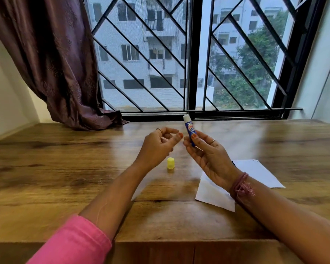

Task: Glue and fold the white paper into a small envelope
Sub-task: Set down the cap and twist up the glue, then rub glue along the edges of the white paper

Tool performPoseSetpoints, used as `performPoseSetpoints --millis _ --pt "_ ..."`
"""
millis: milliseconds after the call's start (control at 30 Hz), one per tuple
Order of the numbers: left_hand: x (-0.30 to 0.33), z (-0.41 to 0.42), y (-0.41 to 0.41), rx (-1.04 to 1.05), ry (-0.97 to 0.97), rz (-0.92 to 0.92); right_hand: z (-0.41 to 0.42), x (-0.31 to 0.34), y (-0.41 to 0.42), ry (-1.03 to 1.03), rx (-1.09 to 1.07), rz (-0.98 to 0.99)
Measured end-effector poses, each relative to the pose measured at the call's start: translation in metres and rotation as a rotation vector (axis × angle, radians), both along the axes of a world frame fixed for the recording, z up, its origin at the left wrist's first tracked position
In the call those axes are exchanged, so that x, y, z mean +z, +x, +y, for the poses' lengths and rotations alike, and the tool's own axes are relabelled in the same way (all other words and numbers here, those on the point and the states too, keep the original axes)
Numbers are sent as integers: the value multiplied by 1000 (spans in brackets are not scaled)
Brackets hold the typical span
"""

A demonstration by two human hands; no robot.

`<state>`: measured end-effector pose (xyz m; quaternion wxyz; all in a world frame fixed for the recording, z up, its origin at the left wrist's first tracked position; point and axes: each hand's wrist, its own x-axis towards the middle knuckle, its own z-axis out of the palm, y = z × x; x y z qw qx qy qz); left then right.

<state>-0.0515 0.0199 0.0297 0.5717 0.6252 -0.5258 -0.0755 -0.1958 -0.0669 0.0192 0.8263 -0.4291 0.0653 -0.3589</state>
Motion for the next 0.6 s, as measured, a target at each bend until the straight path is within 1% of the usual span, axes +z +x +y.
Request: performPoseSetpoints --millis 67,233,300,400,600 --pt "-2 6 2 -1 37 -162 -2 1 -1 0 -41 8" --pt "-15 19 -3 -244 295 -479 -7 2 -3 32 -125 18" --pt "-18 19 -8 -315 374 -572 -9 3 -6 44 -163 21" --pt "-19 18 -12 -365 424 -667 -11 5 -14 75 -194 17" --pt "-23 14 -15 -359 400 -724 -9 7 -41 98 -200 45"
